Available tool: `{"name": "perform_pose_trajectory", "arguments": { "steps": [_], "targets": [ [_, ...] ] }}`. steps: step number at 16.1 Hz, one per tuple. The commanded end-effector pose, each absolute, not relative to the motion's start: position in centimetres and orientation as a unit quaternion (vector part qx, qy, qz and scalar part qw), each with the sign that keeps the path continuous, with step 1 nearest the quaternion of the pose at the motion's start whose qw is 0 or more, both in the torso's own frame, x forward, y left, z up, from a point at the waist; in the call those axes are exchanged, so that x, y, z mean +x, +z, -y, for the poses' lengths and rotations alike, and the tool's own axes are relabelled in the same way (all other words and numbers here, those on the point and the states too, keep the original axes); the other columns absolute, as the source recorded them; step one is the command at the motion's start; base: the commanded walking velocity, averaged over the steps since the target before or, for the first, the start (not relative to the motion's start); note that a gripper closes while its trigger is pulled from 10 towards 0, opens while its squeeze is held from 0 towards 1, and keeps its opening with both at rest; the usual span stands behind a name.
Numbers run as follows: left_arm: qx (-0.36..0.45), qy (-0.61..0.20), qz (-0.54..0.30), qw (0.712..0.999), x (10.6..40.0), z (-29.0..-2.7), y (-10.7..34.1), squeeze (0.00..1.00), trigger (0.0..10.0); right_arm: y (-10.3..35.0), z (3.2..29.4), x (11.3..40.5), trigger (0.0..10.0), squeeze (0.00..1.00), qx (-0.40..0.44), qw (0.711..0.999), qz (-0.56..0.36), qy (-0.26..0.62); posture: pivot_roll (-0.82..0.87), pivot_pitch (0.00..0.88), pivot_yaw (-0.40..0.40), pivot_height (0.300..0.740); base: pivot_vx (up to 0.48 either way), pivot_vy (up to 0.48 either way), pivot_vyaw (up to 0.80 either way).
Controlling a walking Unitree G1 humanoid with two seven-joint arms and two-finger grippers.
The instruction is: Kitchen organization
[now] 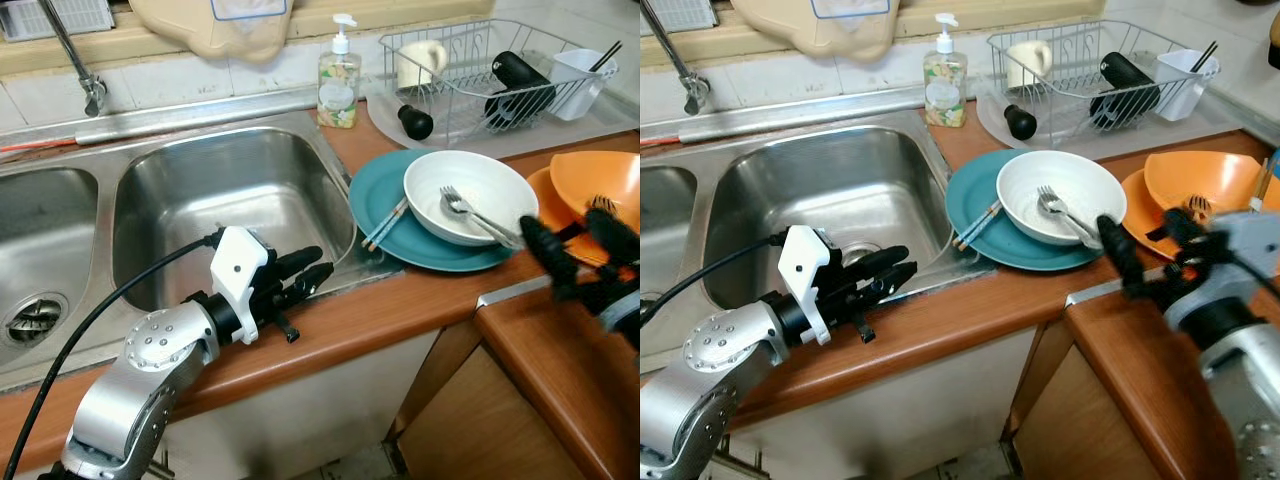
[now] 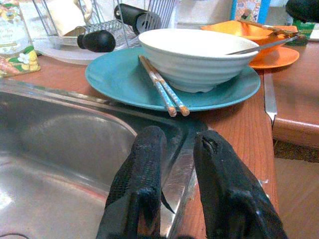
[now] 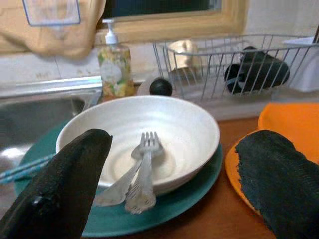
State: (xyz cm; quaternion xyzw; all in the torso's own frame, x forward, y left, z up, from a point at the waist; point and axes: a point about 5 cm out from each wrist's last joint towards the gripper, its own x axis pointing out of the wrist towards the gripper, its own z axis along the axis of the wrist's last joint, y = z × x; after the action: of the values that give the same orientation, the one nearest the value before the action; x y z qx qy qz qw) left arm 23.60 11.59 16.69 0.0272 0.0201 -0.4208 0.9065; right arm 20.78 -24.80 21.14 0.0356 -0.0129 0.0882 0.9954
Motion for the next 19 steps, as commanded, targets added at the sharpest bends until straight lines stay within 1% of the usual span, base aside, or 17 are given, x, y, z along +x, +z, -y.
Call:
{"name": "perform_pose_trajectory", "arguments": {
  "steps": [1, 3, 6, 7, 8, 9, 11, 12, 15, 19],
  "targets": [
    [0.036, -0.427, -0.016, 0.903, 23.4, -11.5, 16.8, 0.0, 10.0, 21.4, 25.4, 20.7, 10.0, 0.0, 0.035, 0.996, 0.018, 0.08, -0.14, 0.0, 0.037, 0.74, 0.0, 0.0, 0.0],
    [0.035, -0.43, -0.017, 0.902, 23.3, -11.4, 16.8, 0.0, 10.0, 20.9, 25.7, 20.6, 10.0, 0.0, 0.018, 0.997, -0.001, 0.079, -0.14, 0.0, 0.036, 0.74, 0.0, 0.0, 0.0],
    [0.016, -0.453, -0.025, 0.891, 22.8, -11.1, 16.9, 0.0, 10.0, 19.9, 25.2, 20.5, 10.0, 0.0, 0.005, 0.996, -0.028, 0.088, -0.14, 0.0, 0.038, 0.74, 0.0, 0.0, 0.0],
    [0.016, -0.454, -0.026, 0.89, 22.7, -11.0, 16.9, 0.0, 10.0, 19.8, 25.1, 20.5, 9.6, 0.0, 0.006, 0.995, -0.031, 0.091, -0.14, 0.0, 0.037, 0.74, 0.0, 0.0, 0.0],
    [0.016, -0.457, -0.029, 0.889, 22.6, -11.0, 16.8, 0.0, 10.0, 19.7, 25.0, 20.5, 6.7, 0.0, 0.006, 0.995, -0.032, 0.095, -0.14, 0.0, 0.037, 0.74, 0.0, 0.0, 0.0],
    [0.016, -0.459, -0.03, 0.888, 22.5, -11.0, 16.8, 0.0, 10.0, 19.6, 24.9, 20.6, 4.5, 0.0, 0.007, 0.994, -0.033, 0.1, -0.14, 0.0, 0.036, 0.74, 0.0, 0.0, 0.0],
    [0.018, -0.458, -0.03, 0.888, 22.5, -11.1, 16.8, 0.0, 10.0, 19.5, 24.8, 20.9, 2.2, 0.0, 0.007, 0.994, -0.033, 0.102, -0.14, 0.0, 0.036, 0.74, 0.0, 0.0, 0.0],
    [0.018, -0.457, -0.03, 0.889, 22.5, -11.1, 16.8, 0.0, 10.0, 19.5, 24.7, 21.1, 1.5, 0.0, 0.009, 0.994, -0.032, 0.103, -0.13, 0.0, 0.034, 0.74, 0.0, 0.0, 0.0],
    [0.019, -0.457, -0.03, 0.889, 22.6, -11.1, 16.8, 0.0, 10.0, 19.4, 24.7, 21.6, 0.0, 0.0, 0.013, 0.994, -0.03, 0.102, -0.13, 0.0, 0.032, 0.74, 0.0, 0.0, 0.0],
    [0.02, -0.456, -0.031, 0.889, 22.5, -11.2, 16.8, 0.0, 10.0, 19.1, 24.0, 22.2, 0.0, 0.0, 0.024, 0.992, -0.028, 0.124, -0.13, 0.0, 0.029, 0.74, 0.0, 0.0, 0.0]
  ]
}}
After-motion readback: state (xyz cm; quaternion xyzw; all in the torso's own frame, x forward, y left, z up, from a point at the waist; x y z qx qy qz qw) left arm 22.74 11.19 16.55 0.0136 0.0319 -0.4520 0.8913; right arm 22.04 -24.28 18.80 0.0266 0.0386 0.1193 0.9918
